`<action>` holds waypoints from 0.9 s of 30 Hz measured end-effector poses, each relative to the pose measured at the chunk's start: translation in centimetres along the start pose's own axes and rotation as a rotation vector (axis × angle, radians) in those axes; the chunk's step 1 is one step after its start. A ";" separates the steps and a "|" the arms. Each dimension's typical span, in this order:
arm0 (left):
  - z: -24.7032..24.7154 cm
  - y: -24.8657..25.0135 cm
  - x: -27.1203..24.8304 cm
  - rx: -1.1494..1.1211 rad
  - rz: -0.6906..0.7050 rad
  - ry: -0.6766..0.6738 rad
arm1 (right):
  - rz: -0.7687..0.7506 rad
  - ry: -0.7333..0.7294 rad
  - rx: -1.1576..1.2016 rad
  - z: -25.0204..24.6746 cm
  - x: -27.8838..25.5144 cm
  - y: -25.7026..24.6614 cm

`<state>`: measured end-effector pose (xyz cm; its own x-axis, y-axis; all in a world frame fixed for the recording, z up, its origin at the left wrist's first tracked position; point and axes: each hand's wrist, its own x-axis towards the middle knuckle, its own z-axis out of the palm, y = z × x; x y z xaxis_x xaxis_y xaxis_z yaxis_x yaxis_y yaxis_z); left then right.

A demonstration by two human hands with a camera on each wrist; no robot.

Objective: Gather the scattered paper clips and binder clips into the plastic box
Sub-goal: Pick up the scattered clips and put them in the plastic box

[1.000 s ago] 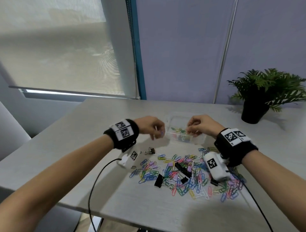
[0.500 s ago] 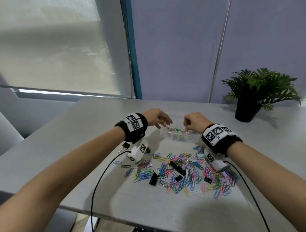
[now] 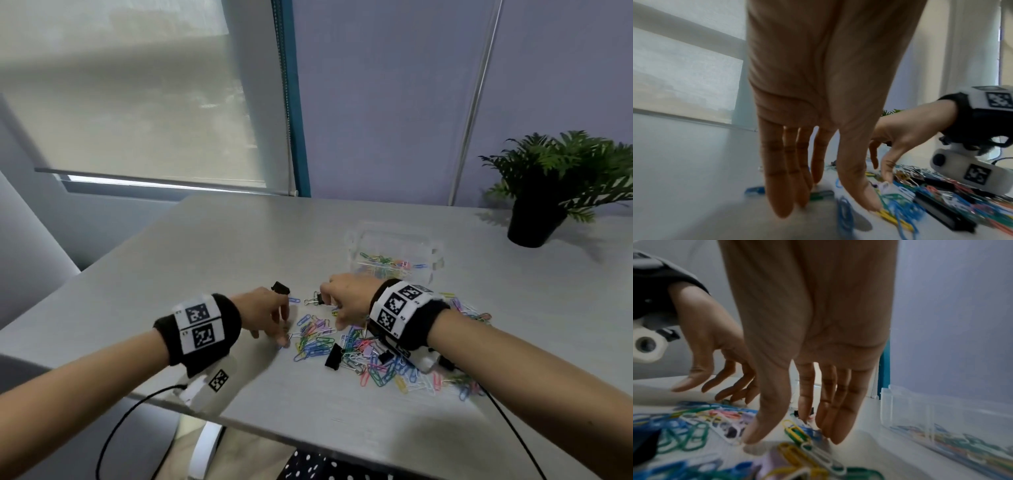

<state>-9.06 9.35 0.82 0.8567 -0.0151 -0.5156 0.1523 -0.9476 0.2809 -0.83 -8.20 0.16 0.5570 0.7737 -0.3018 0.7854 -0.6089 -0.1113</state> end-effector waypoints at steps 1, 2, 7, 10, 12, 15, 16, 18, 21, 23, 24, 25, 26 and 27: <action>0.4 0.1 -0.2 0.006 0.008 0.018 | -0.001 -0.003 0.006 0.1 0.3 0.1; 0.8 0.3 -0.2 0.031 0.018 0.041 | -0.002 0.000 0.026 0.2 0.6 0.3; 2.2 1.9 0.9 0.160 0.092 0.189 | 0.010 0.040 0.137 0.5 0.7 1.6; 2.1 2.8 1.9 0.131 0.124 0.231 | 0.024 0.053 0.142 0.6 0.3 2.2; 1.8 3.1 2.2 0.108 0.146 0.230 | 0.019 0.065 0.140 0.7 0.0 2.4; 1.3 3.4 2.4 0.103 0.173 0.210 | 0.007 0.082 0.149 0.8 -0.4 2.6; 1.1 3.4 2.4 0.101 0.177 0.203 | 0.009 0.090 0.151 0.8 -0.5 2.7; 0.8 3.4 2.5 0.113 0.181 0.196 | 0.018 0.093 0.139 0.7 -0.6 2.8; 0.3 3.1 2.5 0.131 0.187 0.193 | 0.022 0.062 0.133 0.5 -0.5 2.8; 0.1 2.9 2.5 0.124 0.195 0.184 | 0.026 0.047 0.148 0.5 -0.5 2.9; 0.0 2.9 2.5 0.118 0.199 0.182 | 0.026 0.043 0.166 0.5 -0.6 3.0; -0.1 2.8 2.5 0.108 0.203 0.183 | 0.024 0.044 0.189 0.5 -0.6 3.2; -0.2 2.7 2.6 0.093 0.208 0.188 | 0.022 0.048 0.208 0.5 -0.6 3.5; -0.4 2.6 2.6 0.076 0.212 0.194 | 0.025 0.059 0.222 0.4 -0.7 3.6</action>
<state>-6.21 6.97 0.53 0.9447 -0.1612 -0.2855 -0.0714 -0.9510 0.3007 1.52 -11.02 -0.44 0.5956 0.7628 -0.2518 0.6961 -0.6465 -0.3122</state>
